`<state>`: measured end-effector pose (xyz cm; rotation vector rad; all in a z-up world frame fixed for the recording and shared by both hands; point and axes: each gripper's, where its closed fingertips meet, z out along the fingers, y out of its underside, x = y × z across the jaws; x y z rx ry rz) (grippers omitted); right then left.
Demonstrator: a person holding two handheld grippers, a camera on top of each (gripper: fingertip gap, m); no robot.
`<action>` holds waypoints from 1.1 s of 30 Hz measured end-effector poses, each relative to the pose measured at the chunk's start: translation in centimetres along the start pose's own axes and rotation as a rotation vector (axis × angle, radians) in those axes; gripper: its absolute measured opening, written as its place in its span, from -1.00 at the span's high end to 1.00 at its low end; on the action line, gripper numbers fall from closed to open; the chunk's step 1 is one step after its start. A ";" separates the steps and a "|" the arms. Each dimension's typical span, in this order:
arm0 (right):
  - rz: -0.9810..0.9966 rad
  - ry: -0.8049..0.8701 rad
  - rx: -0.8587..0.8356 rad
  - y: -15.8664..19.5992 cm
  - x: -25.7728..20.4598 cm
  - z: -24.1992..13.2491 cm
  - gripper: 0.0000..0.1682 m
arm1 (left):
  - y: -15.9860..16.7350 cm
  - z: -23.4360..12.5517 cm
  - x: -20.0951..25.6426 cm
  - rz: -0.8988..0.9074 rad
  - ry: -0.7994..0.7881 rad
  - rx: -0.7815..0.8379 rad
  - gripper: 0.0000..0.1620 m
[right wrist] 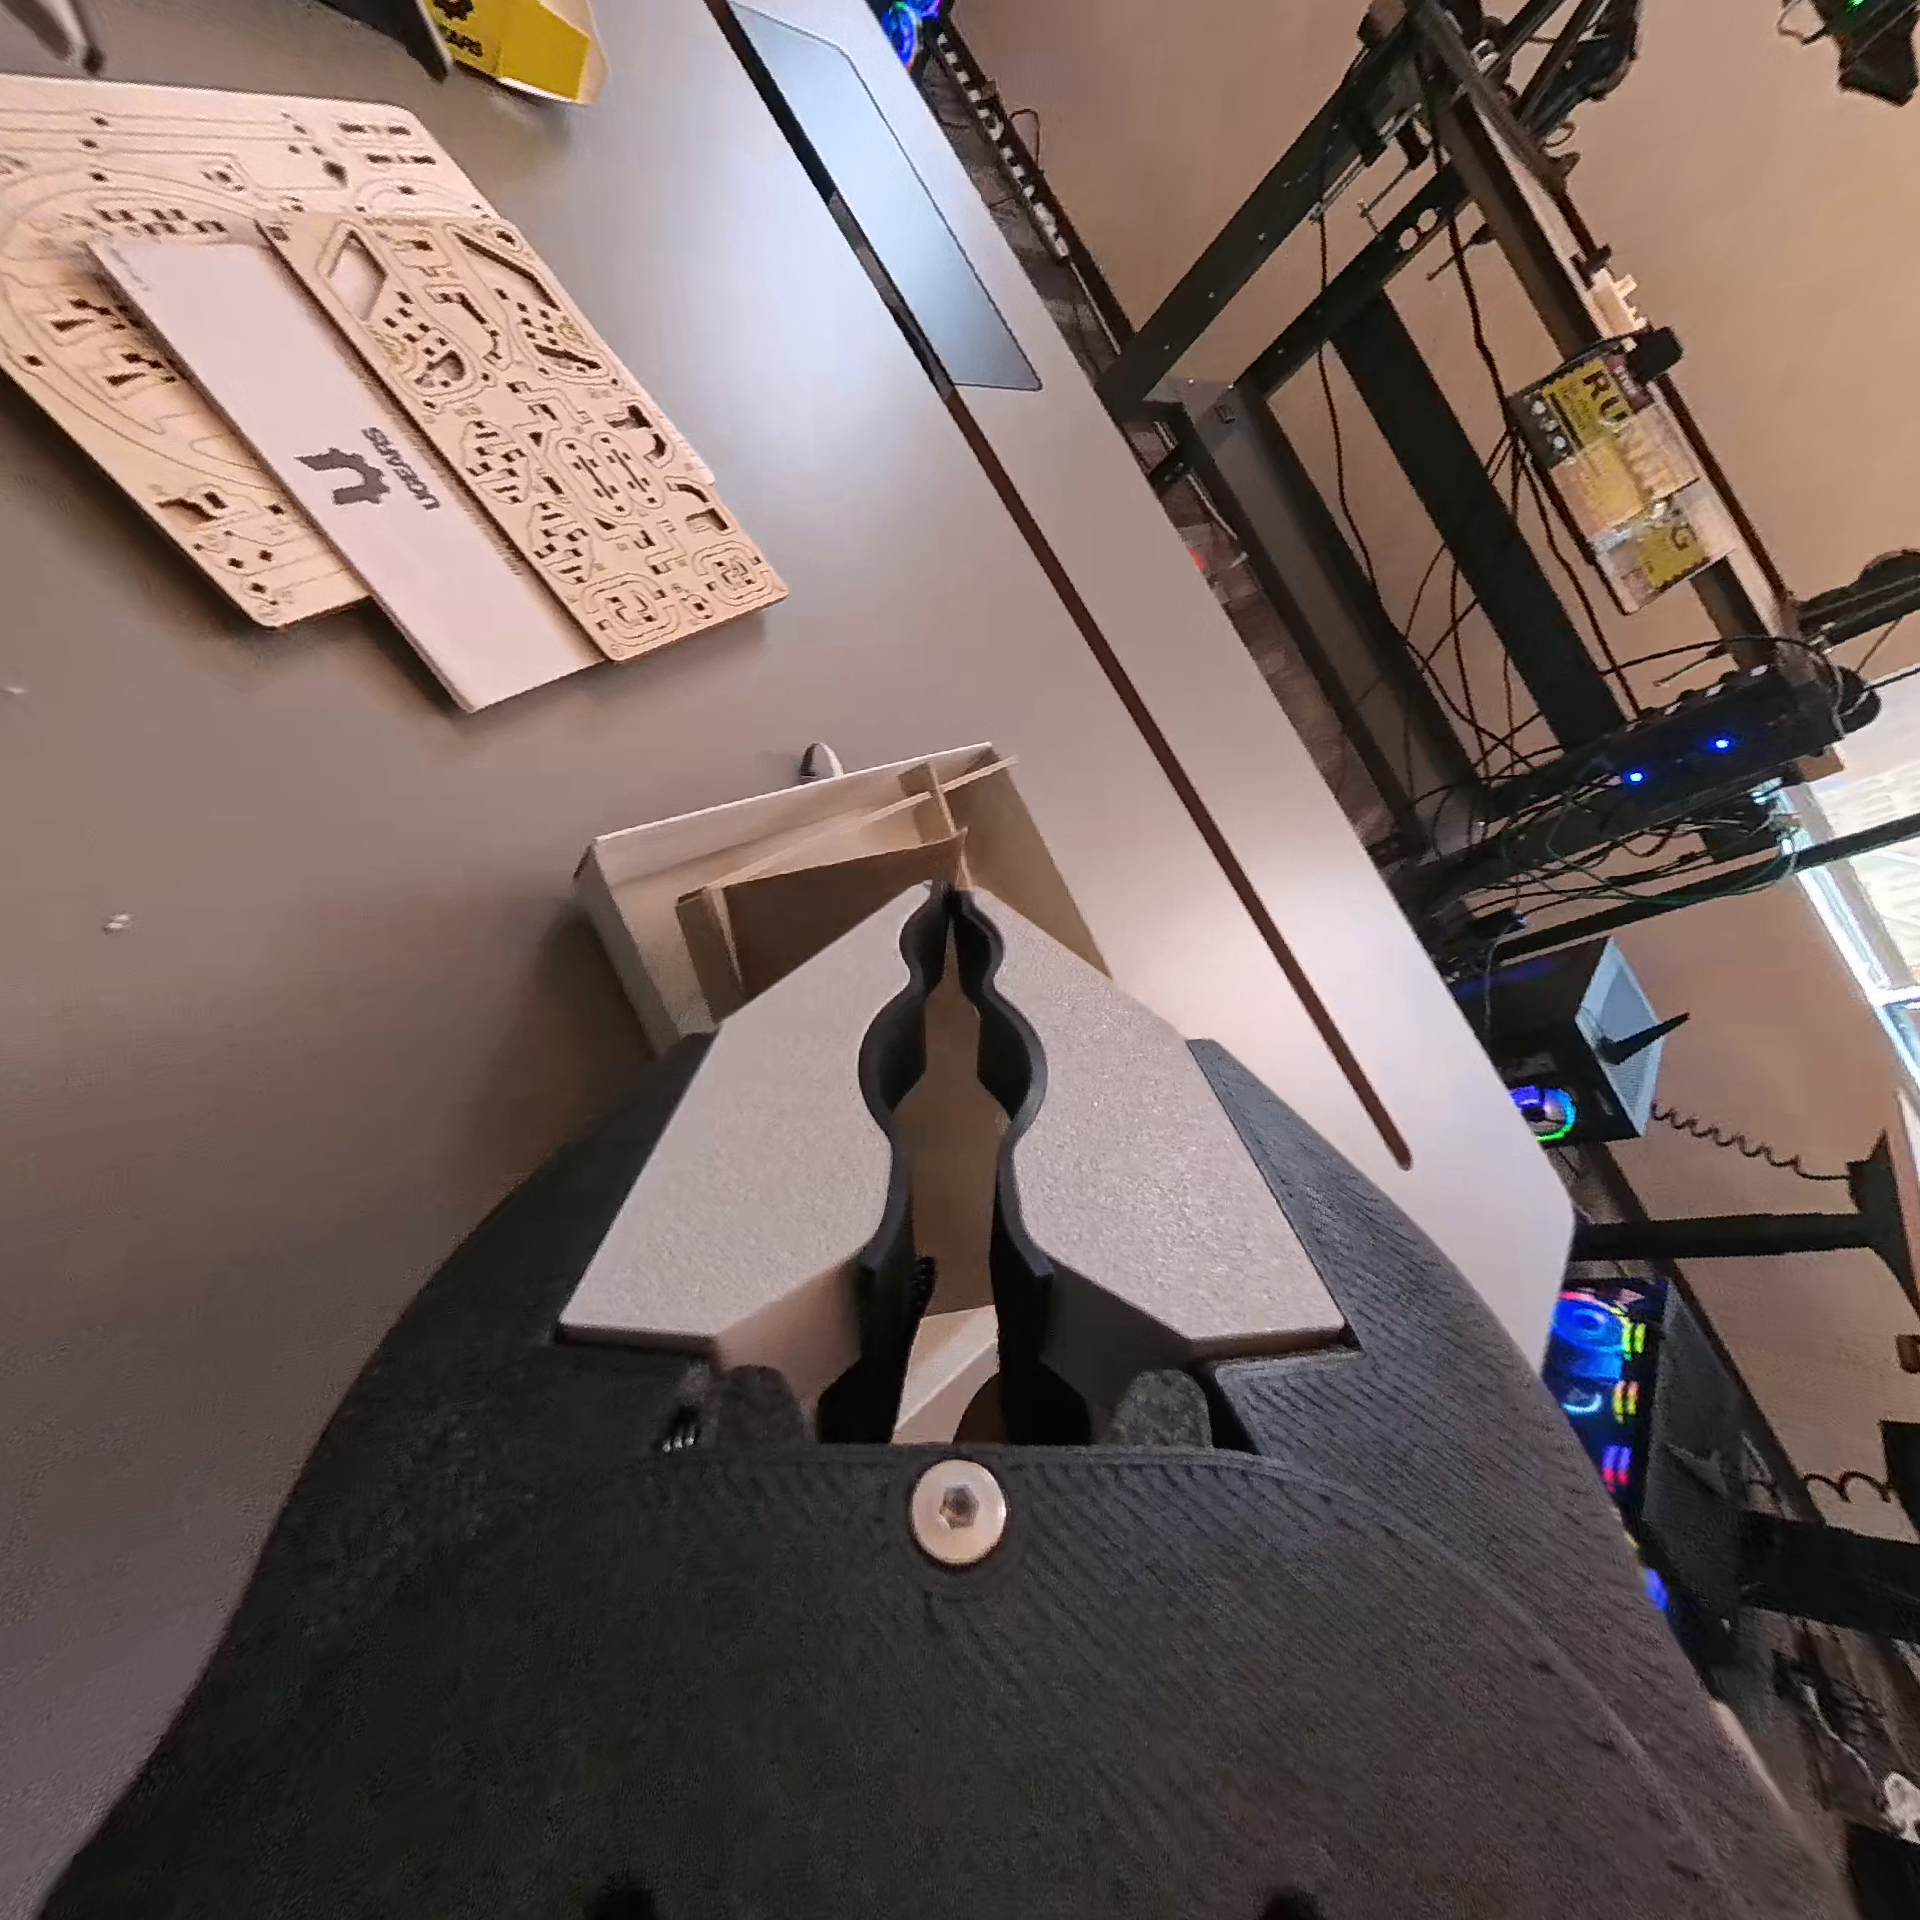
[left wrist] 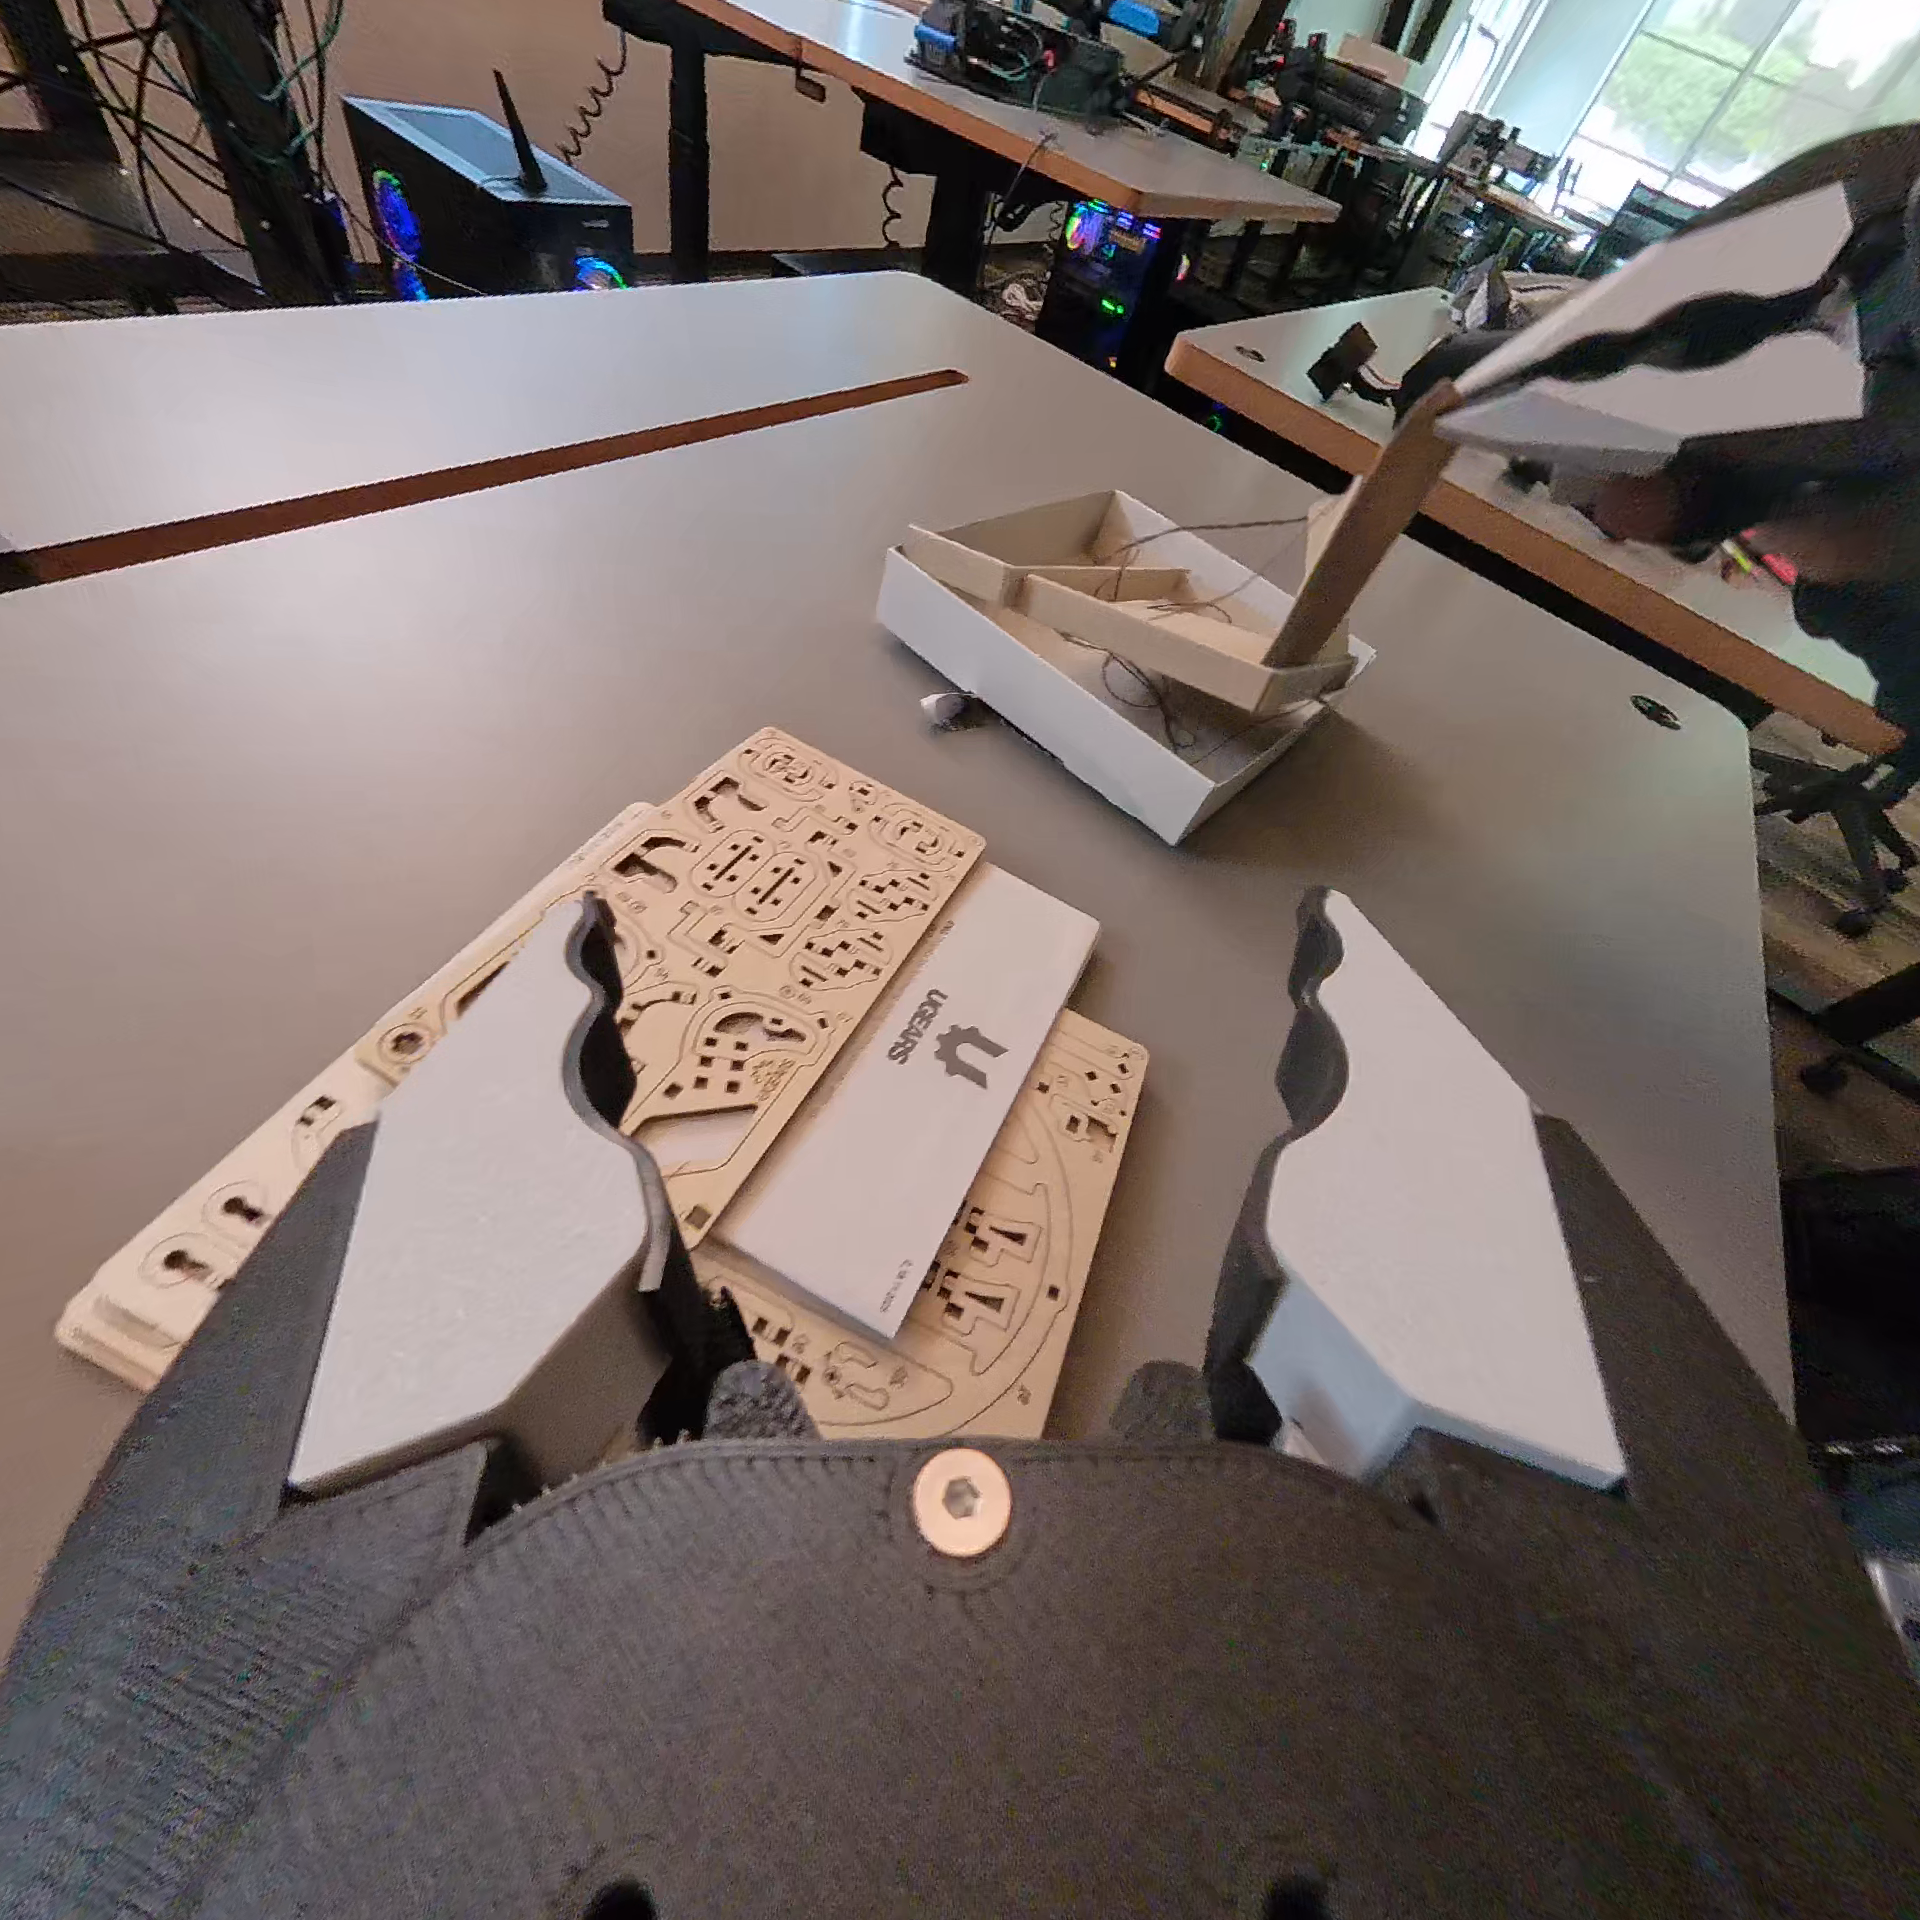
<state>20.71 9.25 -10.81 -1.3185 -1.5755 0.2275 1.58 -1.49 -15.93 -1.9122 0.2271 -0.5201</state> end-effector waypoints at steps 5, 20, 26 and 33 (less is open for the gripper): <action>0.013 -0.007 -0.007 -0.1 1.6 0.2 1.00 | -0.6 1.0 2.1 -0.009 0.056 0.008 -0.56; 0.036 -0.187 -0.082 0.8 -0.7 2.1 1.00 | -0.5 14.6 11.3 -0.065 0.244 -0.182 0.14; 0.005 -0.220 -0.089 0.6 -0.6 2.2 1.00 | 1.3 17.7 11.9 -0.007 0.208 -0.276 0.24; 0.013 -0.232 -0.071 0.2 -0.1 2.3 1.00 | 1.7 18.5 11.9 0.001 0.190 -0.309 0.20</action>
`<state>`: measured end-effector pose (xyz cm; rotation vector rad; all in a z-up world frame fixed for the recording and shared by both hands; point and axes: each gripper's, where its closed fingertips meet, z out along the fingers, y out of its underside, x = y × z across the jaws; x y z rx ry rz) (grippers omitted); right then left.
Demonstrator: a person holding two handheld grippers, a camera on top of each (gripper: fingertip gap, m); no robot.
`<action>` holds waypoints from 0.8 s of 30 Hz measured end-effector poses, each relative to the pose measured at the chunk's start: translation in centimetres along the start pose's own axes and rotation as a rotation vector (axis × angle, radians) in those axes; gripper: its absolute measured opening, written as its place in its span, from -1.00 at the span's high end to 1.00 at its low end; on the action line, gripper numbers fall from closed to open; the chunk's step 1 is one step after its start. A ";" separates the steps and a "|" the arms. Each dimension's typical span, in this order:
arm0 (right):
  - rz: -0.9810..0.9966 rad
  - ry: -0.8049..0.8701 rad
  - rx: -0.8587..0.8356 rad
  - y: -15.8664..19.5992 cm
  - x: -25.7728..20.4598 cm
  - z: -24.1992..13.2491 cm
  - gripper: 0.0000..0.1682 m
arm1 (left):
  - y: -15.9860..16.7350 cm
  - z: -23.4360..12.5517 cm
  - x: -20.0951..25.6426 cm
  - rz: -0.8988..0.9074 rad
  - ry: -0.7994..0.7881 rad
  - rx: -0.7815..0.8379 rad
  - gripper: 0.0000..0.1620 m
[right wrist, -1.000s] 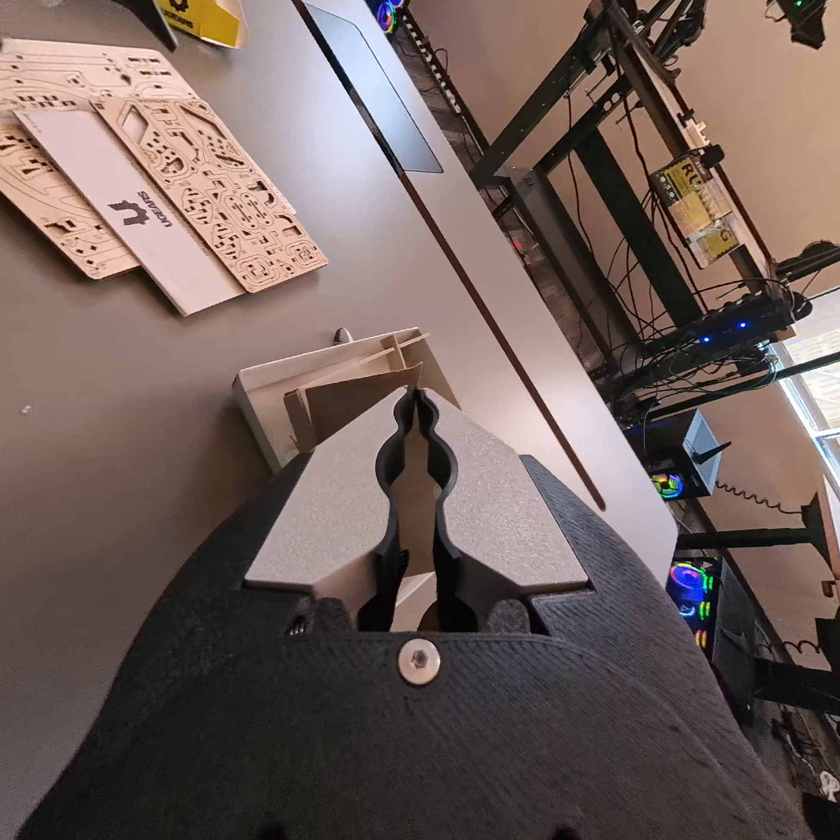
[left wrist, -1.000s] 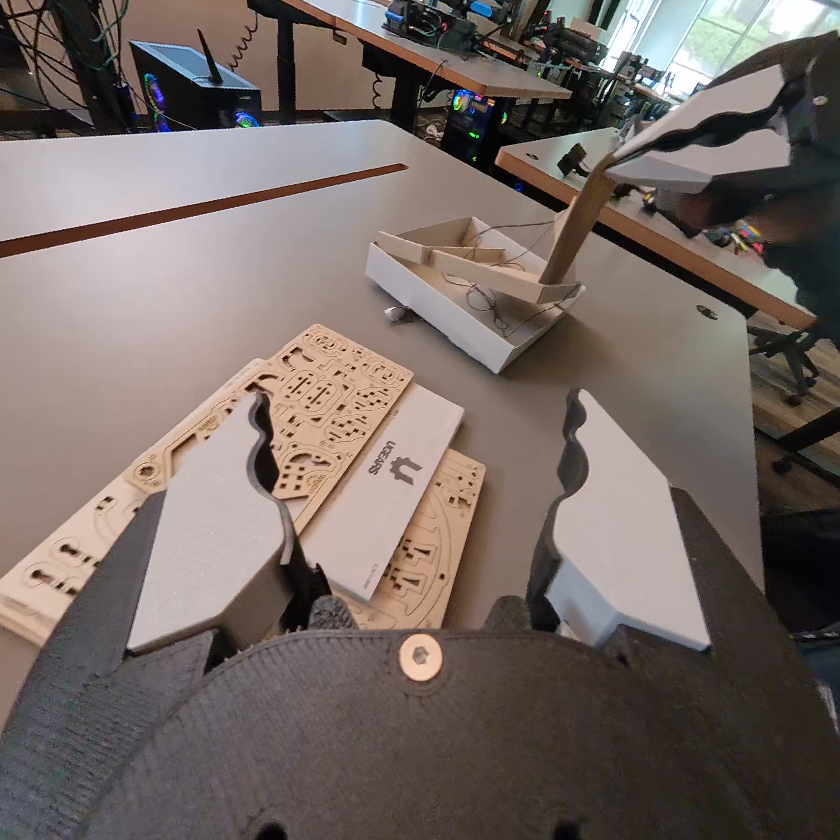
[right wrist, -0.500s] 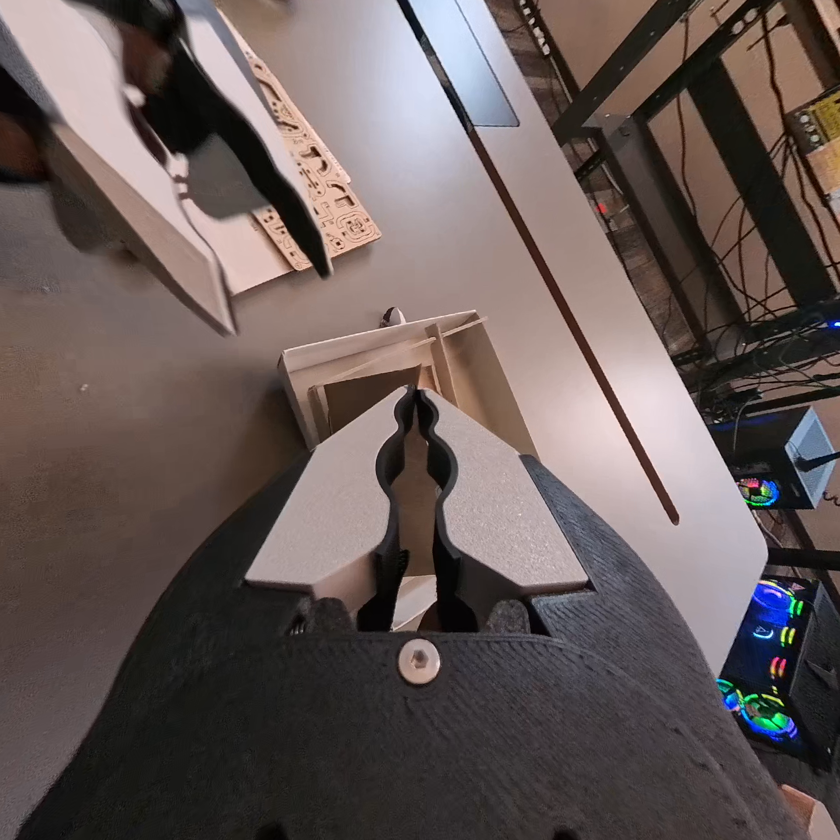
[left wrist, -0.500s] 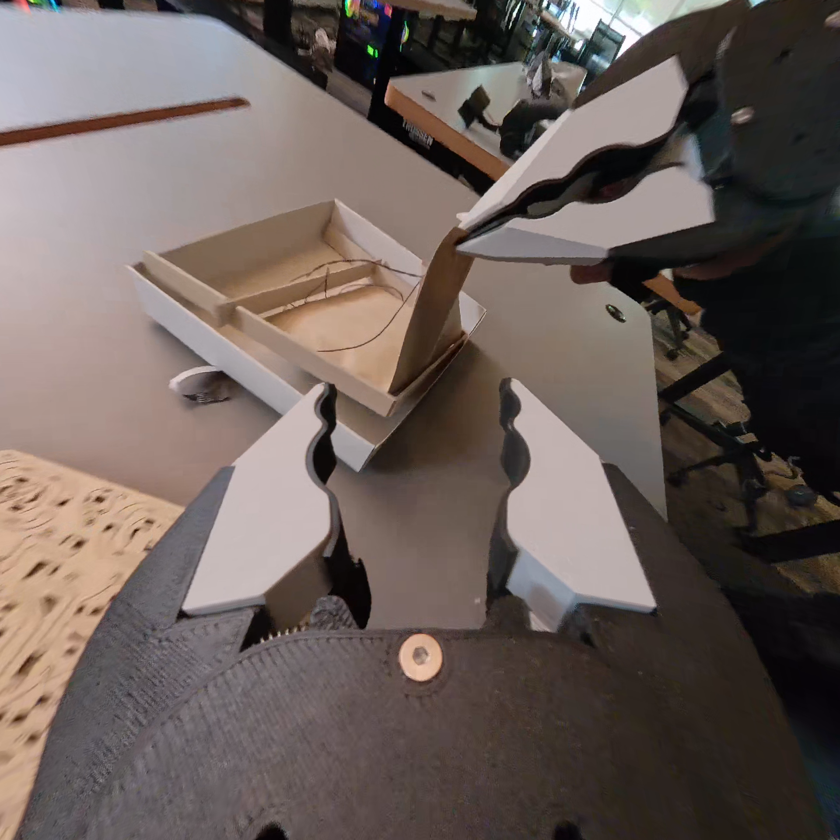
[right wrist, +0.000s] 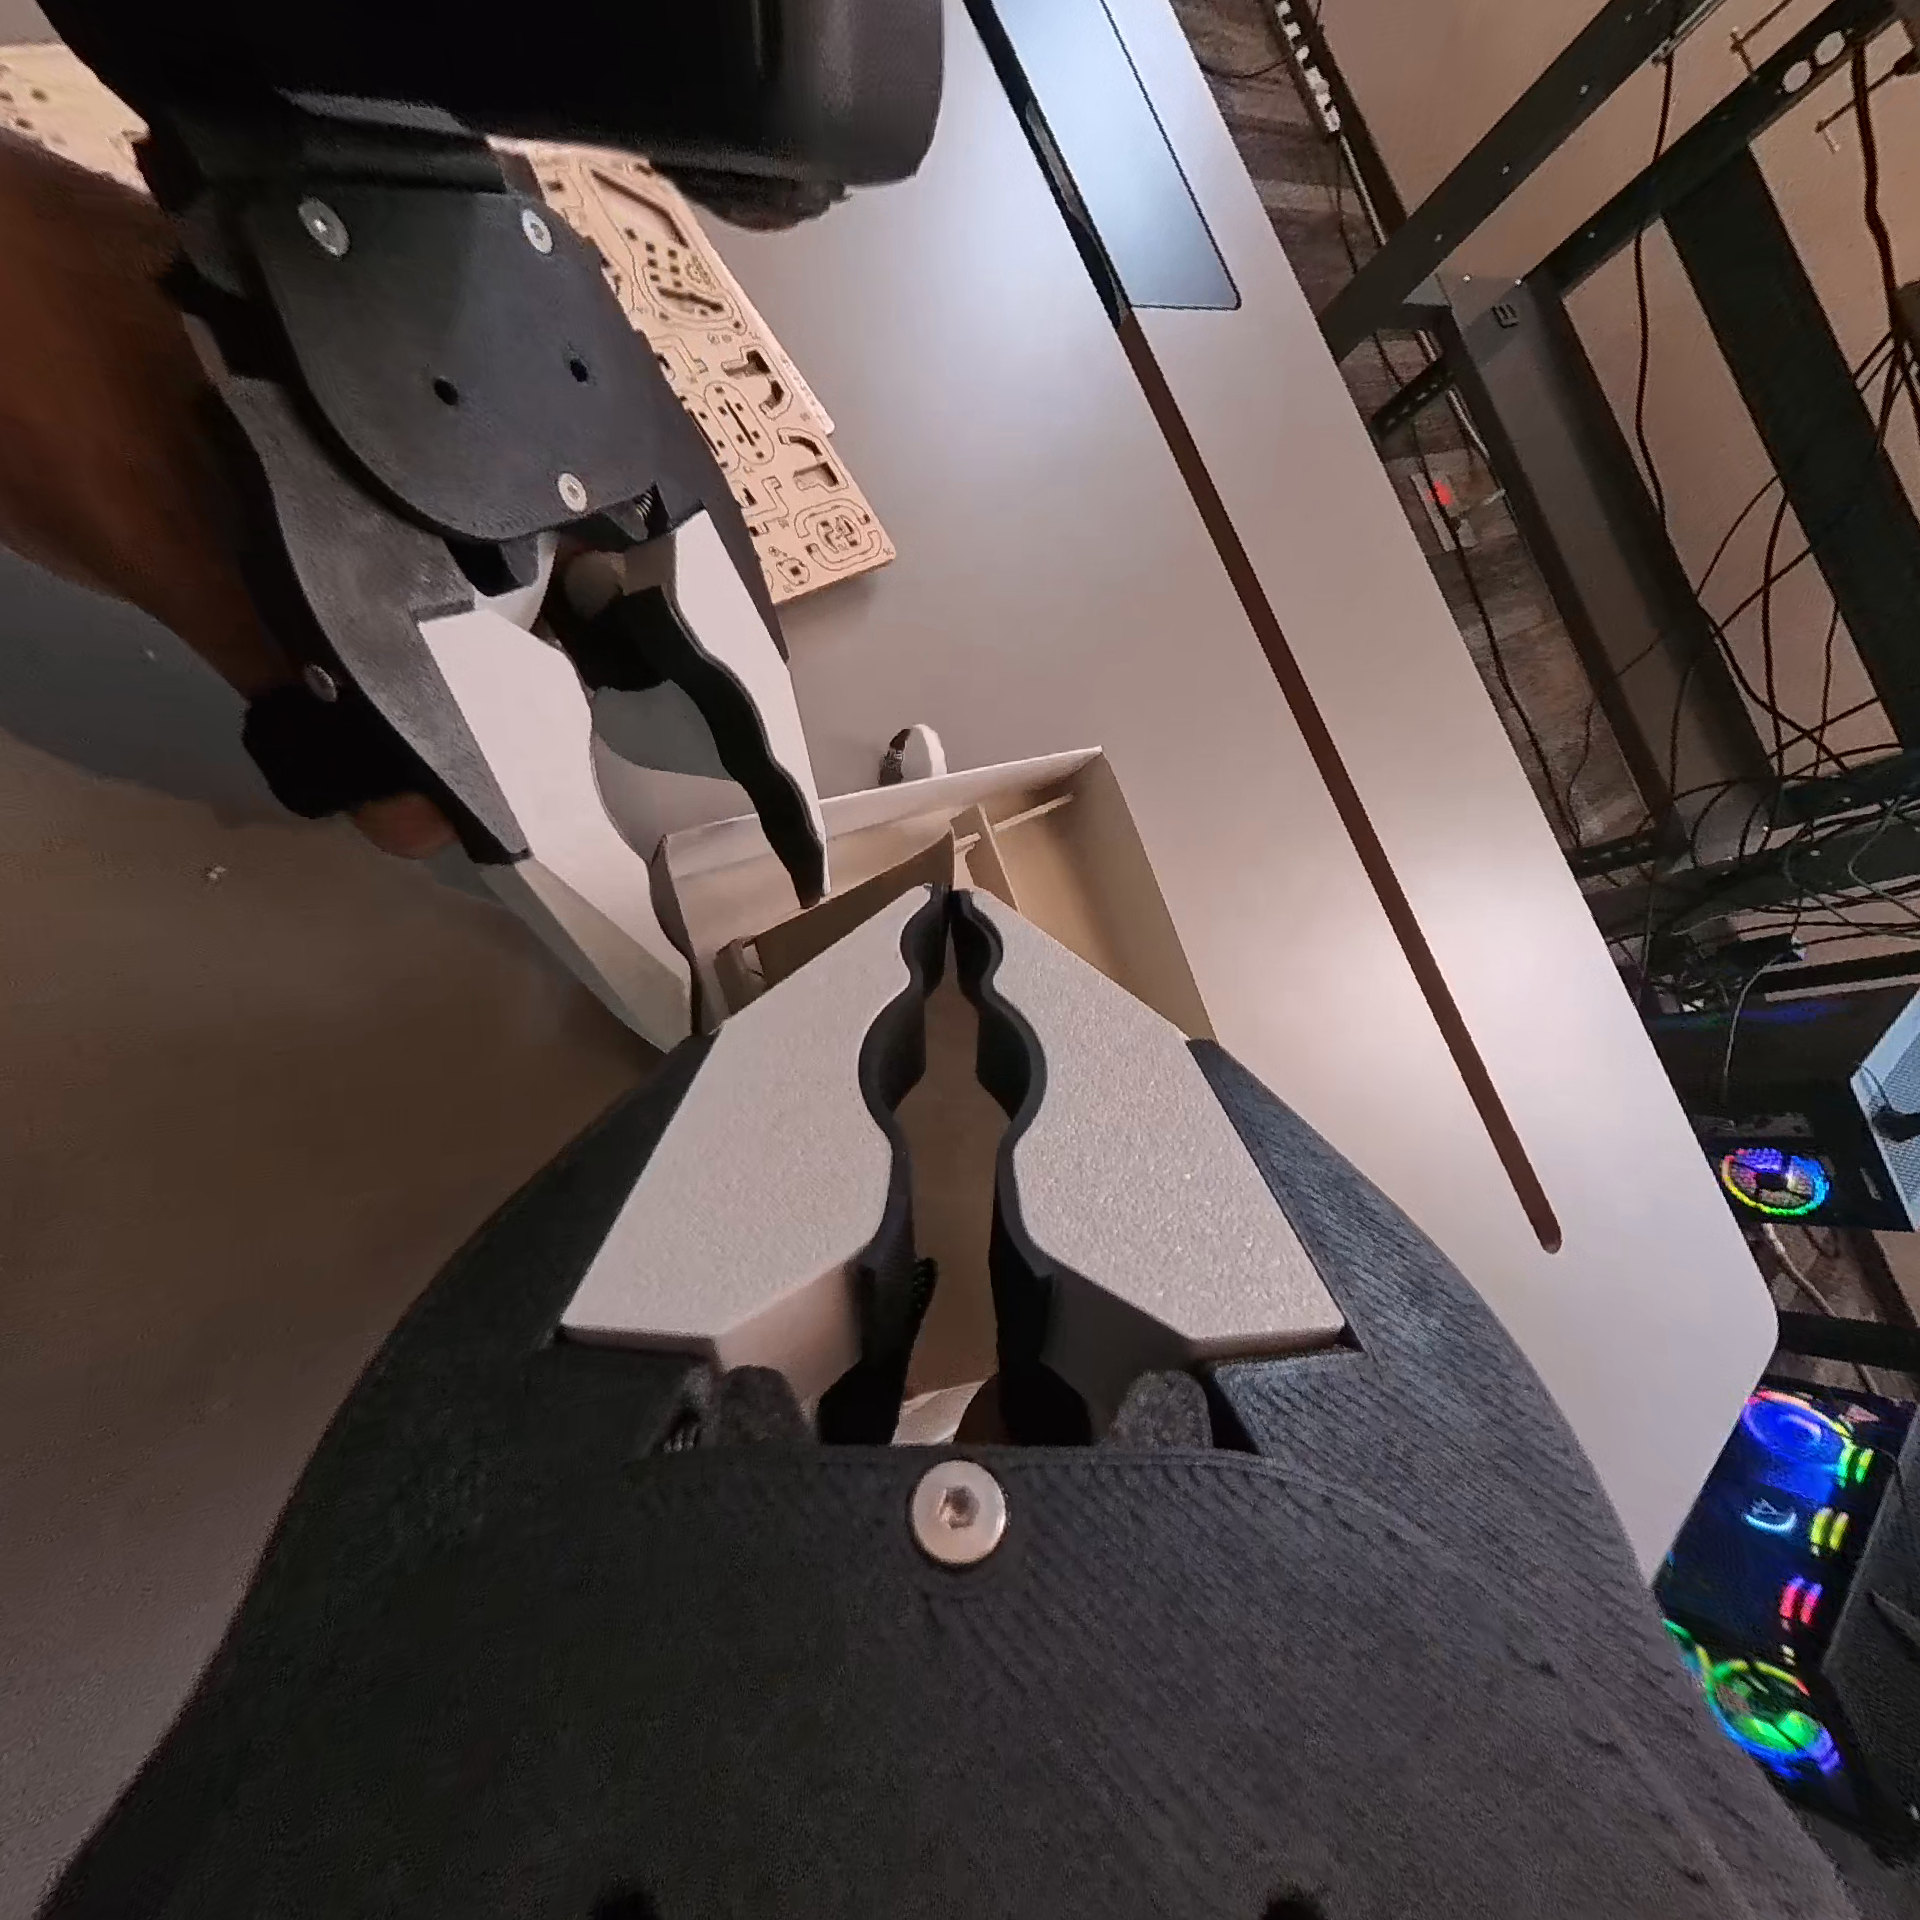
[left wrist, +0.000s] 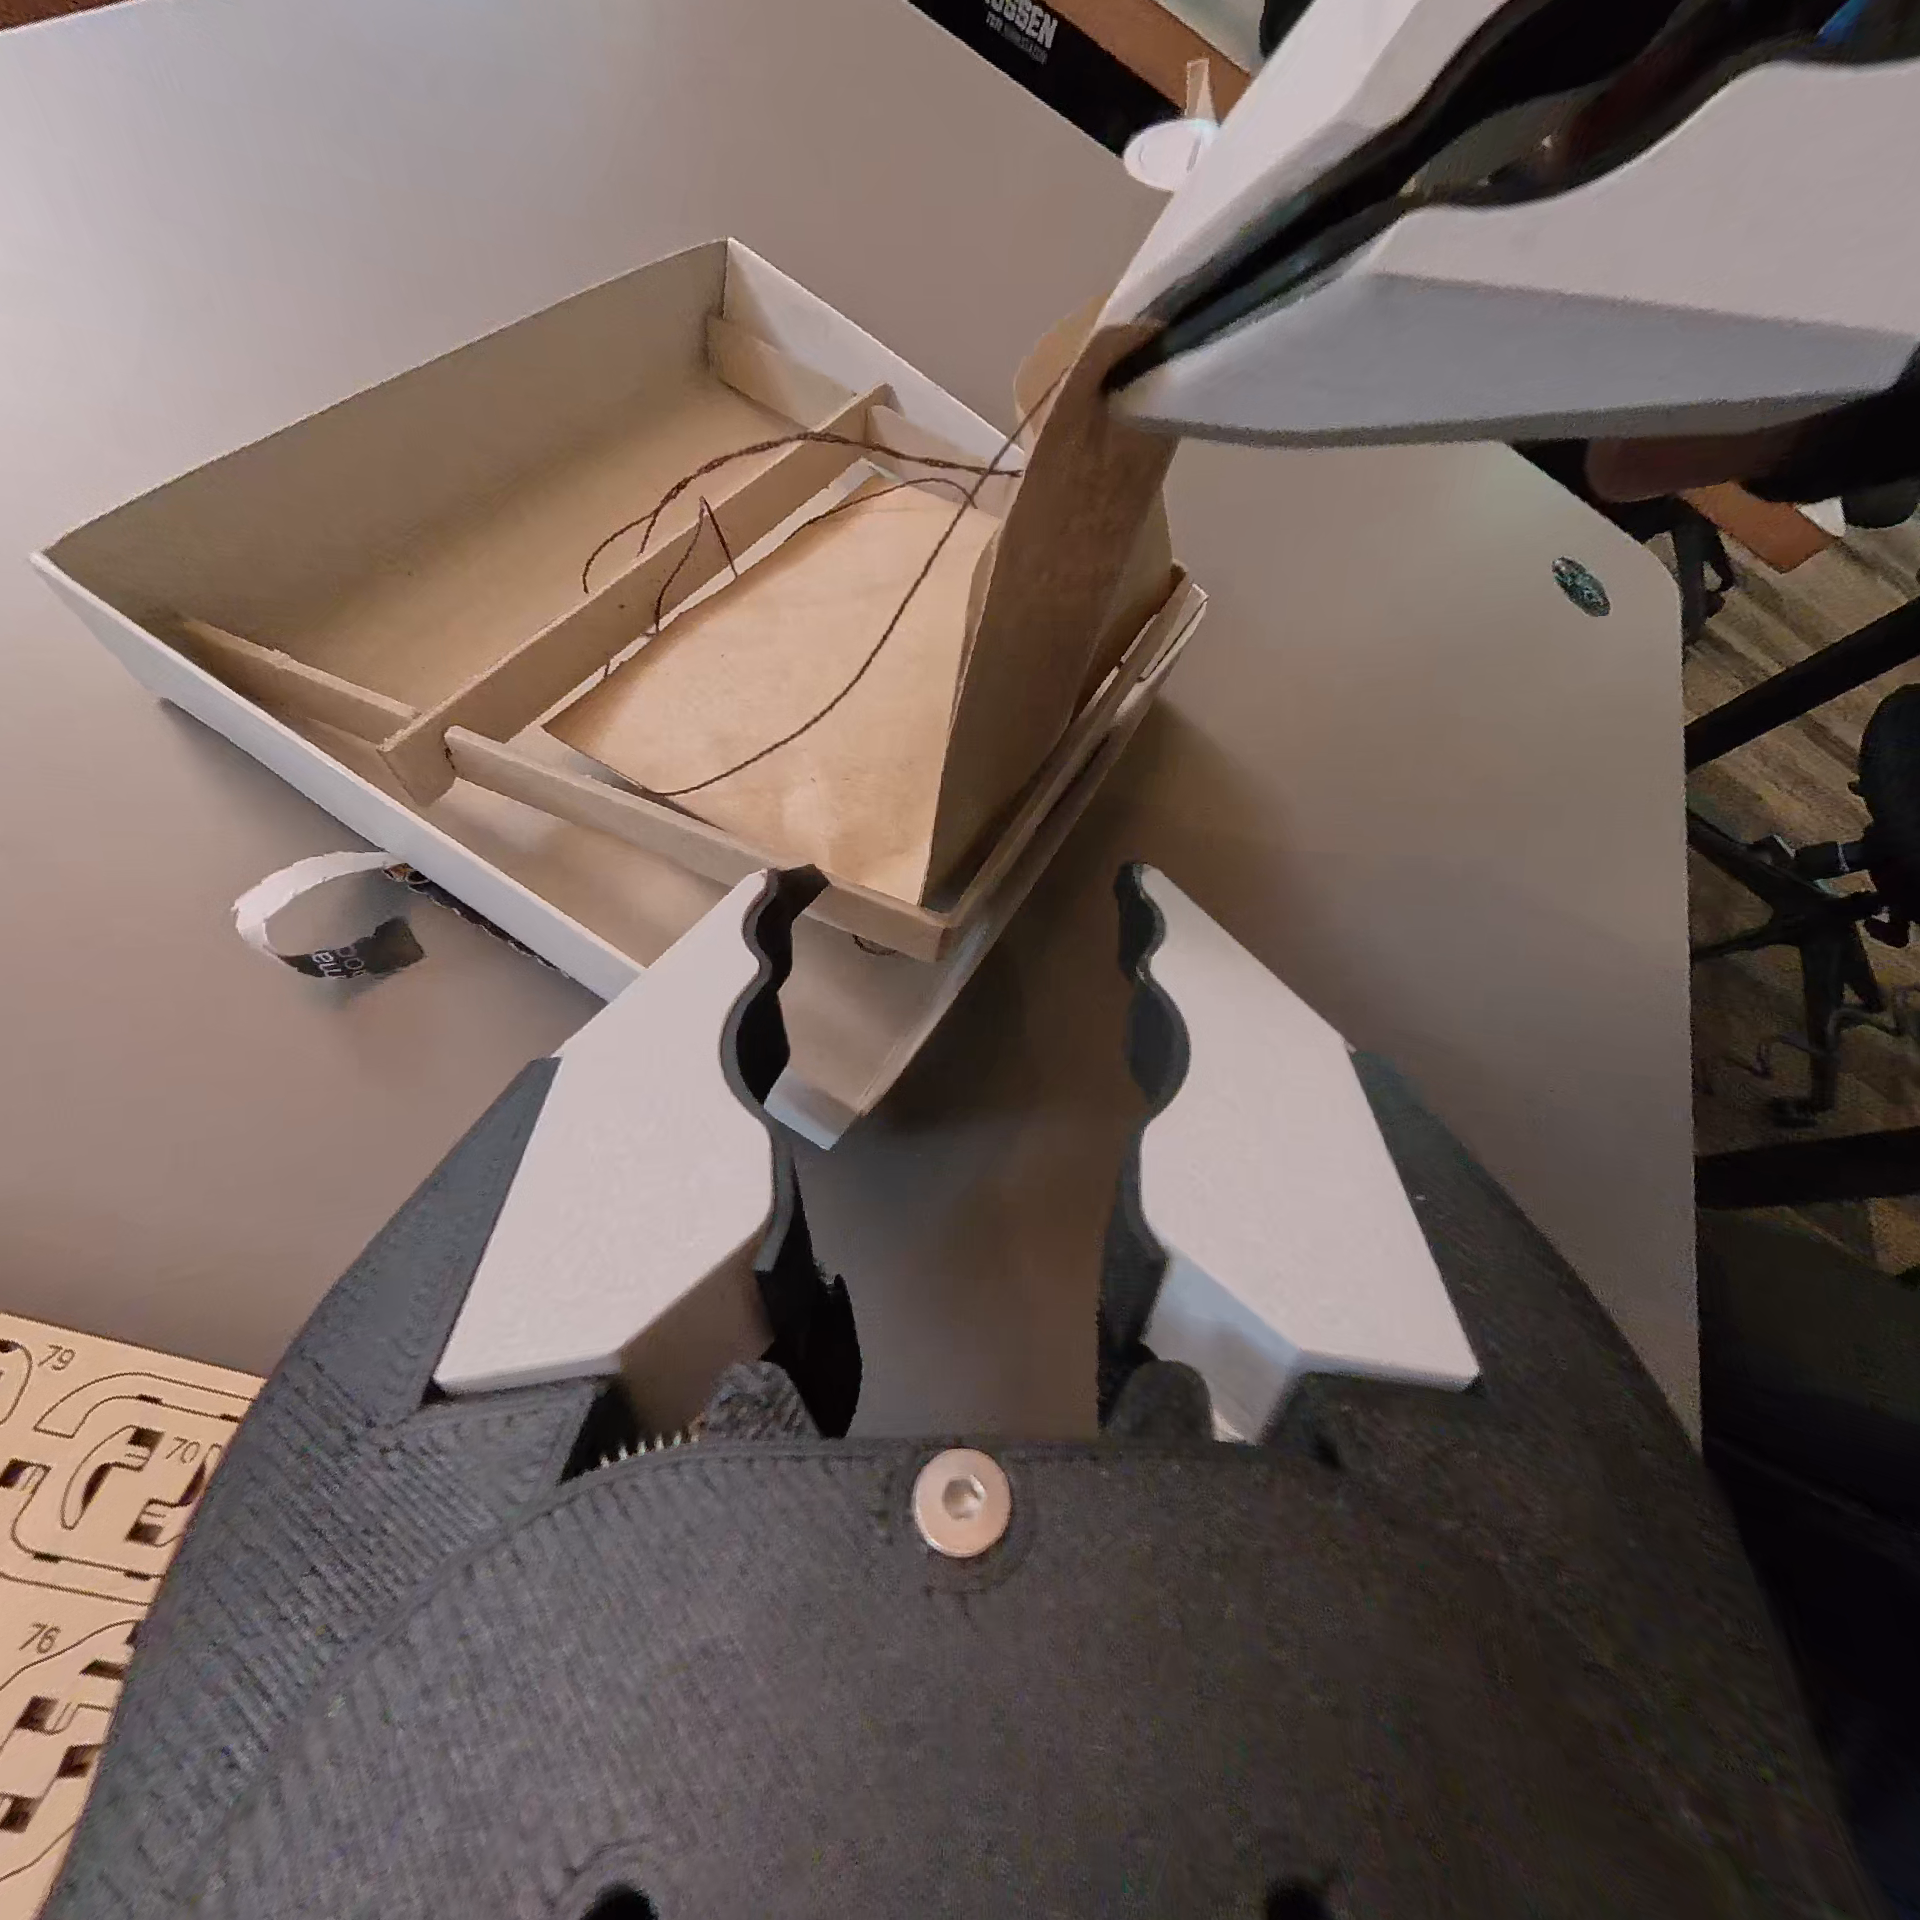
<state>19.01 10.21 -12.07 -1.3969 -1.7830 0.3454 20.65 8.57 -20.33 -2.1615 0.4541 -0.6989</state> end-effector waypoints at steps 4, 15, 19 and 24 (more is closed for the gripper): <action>0.023 -0.003 0.017 -0.2 0.1 -0.1 1.00 | 0.0 0.3 -0.4 0.009 -0.031 -0.006 0.28; 0.077 0.012 0.078 -1.1 1.0 -0.8 1.00 | 0.9 1.0 -2.1 0.030 -0.140 -0.061 0.59; 0.061 0.022 0.048 -0.6 1.1 -0.8 1.00 | 0.8 0.2 -1.8 0.014 -0.127 -0.043 0.53; 0.039 0.033 0.023 -0.1 1.2 -0.8 1.00 | -1.0 -2.1 -1.7 0.004 -0.147 0.046 0.51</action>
